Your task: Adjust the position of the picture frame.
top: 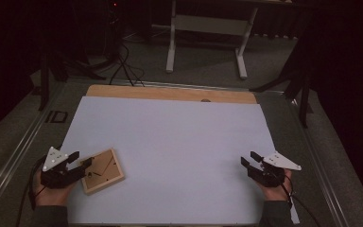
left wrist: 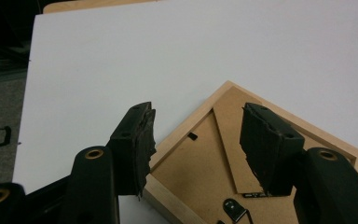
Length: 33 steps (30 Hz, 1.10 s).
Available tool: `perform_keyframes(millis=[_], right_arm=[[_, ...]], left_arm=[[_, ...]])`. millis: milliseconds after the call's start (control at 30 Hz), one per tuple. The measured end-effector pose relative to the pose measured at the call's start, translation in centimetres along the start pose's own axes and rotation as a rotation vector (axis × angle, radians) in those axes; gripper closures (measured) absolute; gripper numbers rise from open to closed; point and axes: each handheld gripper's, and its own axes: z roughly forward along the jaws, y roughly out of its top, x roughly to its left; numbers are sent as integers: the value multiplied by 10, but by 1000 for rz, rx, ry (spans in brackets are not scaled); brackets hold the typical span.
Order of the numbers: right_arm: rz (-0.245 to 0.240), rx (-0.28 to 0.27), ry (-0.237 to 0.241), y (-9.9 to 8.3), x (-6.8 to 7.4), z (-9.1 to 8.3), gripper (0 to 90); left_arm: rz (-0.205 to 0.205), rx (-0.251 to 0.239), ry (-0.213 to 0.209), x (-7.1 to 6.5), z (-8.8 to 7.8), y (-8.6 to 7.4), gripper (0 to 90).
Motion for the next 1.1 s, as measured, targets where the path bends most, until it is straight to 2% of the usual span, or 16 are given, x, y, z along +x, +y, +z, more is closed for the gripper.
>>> perform_keyframes(millis=[600,800,1100], right_arm=[[-2,14,4,0,0,3,484],[-4,18,6,0,0,3,475],[0,17,-1,0,0,3,440]], left_arm=[[17,24,-13,-10,0,1,463],[6,50,-13,-16,2,1,459],[16,79,-32,-23,6,1,441]])
